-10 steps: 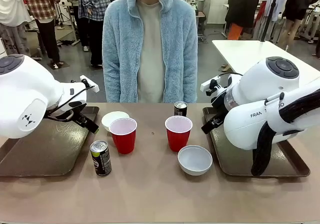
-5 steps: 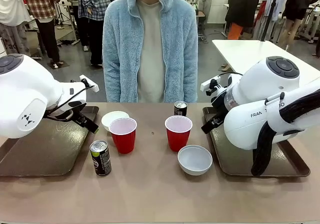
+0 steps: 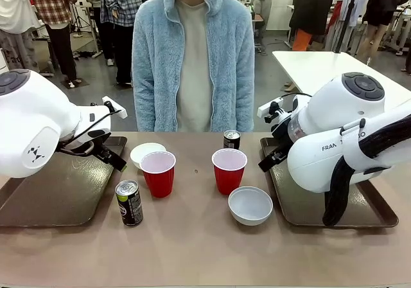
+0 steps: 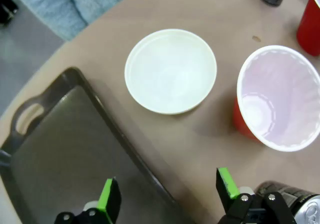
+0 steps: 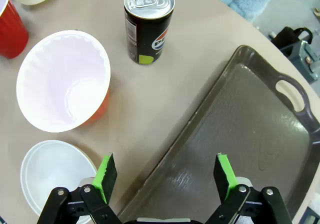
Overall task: Prepare tableware on both trays.
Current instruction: Pick up a Picnic Bowl from the table and place it on a Handle tray.
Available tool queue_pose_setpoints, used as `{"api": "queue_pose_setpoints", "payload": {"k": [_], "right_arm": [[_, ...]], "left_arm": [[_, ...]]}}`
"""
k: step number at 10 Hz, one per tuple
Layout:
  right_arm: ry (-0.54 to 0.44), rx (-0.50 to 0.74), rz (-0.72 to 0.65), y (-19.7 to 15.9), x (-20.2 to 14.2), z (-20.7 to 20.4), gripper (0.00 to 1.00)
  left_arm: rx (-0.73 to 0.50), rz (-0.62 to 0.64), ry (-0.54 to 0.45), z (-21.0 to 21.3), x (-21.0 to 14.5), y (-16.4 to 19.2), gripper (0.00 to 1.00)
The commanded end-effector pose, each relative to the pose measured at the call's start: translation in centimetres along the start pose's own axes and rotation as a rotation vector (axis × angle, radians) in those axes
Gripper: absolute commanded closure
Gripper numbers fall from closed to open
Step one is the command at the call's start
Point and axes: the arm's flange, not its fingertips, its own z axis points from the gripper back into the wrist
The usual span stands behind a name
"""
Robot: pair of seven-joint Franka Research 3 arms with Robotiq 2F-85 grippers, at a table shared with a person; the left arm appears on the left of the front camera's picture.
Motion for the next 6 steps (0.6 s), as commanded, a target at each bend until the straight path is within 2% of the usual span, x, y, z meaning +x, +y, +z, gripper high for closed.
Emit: {"api": "queue_pose_setpoints", "payload": {"k": [1,3,4,6], "right_arm": [[0.0,0.0,-0.001,0.0,0.0,0.0,0.0],[0.0,0.0,0.0,0.0,0.0,0.0,0.0],[0.035,0.009,0.008,0.2,-0.1,1.4,0.0],[0.122,0.03,-0.072,1.3,-1.7,6.5,0.0]], "left_arm": [[0.0,0.0,0.0,0.0,0.0,0.0,0.0],[0.0,0.0,0.0,0.0,0.0,0.0,0.0],[0.012,-0.019,0.055,1.1,0.1,0.3,0.0],[-0.01,-0.099,0.047,7.6,-0.4,-0.9,0.0]]}}
